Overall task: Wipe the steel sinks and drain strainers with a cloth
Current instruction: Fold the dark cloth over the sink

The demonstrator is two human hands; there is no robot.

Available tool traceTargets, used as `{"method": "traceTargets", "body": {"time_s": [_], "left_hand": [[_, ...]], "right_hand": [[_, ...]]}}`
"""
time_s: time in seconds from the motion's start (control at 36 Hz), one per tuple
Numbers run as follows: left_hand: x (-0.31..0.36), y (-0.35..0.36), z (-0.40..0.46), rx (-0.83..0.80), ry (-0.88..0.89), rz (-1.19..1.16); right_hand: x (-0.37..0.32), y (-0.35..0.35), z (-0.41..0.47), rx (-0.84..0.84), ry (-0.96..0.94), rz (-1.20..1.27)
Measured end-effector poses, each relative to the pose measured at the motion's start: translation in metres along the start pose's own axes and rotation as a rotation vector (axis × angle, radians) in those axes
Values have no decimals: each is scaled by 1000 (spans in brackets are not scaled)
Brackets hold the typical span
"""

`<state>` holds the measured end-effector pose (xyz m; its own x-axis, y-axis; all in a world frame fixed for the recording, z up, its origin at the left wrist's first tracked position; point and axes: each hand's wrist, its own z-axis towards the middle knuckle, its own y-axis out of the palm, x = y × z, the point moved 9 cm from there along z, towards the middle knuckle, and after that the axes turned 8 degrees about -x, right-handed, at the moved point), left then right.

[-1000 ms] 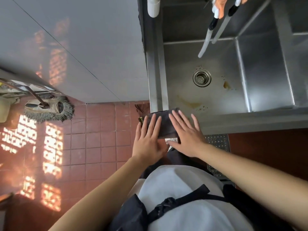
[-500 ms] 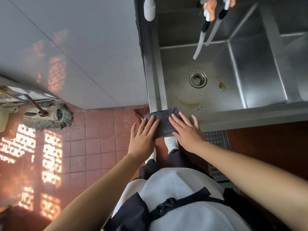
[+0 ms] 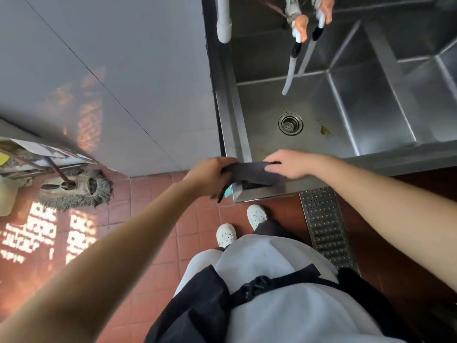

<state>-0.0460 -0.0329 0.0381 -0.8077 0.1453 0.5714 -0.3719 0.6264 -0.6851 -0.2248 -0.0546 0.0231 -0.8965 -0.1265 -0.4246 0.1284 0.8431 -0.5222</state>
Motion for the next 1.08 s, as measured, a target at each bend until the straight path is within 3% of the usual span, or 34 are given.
{"method": "traceTargets", "body": {"time_s": [0.11, 0.25, 0.31, 0.47, 0.61, 0.75, 0.92, 1.08], "left_hand": [[9, -39, 23, 137, 32, 31], [11, -80, 34, 449, 72, 150], [4, -80, 40, 470, 43, 215], [-34, -35, 49, 242, -35, 320], [-33, -28, 37, 315, 1, 282], [-25, -21, 26, 257, -22, 265], [-3, 2, 10, 136, -38, 284], [17, 37, -5, -41, 22, 289]], "right_hand": [[-2, -38, 5, 180, 24, 14], [-11, -73, 18, 526, 30, -86], [-14, -71, 28, 570, 41, -82], [-18, -11, 83, 283, 93, -89], [-27, -1, 94, 414, 98, -73], [-32, 5, 81, 478, 121, -107], [-22, 36, 56, 398, 106, -145], [-15, 64, 28, 201, 86, -187]]}}
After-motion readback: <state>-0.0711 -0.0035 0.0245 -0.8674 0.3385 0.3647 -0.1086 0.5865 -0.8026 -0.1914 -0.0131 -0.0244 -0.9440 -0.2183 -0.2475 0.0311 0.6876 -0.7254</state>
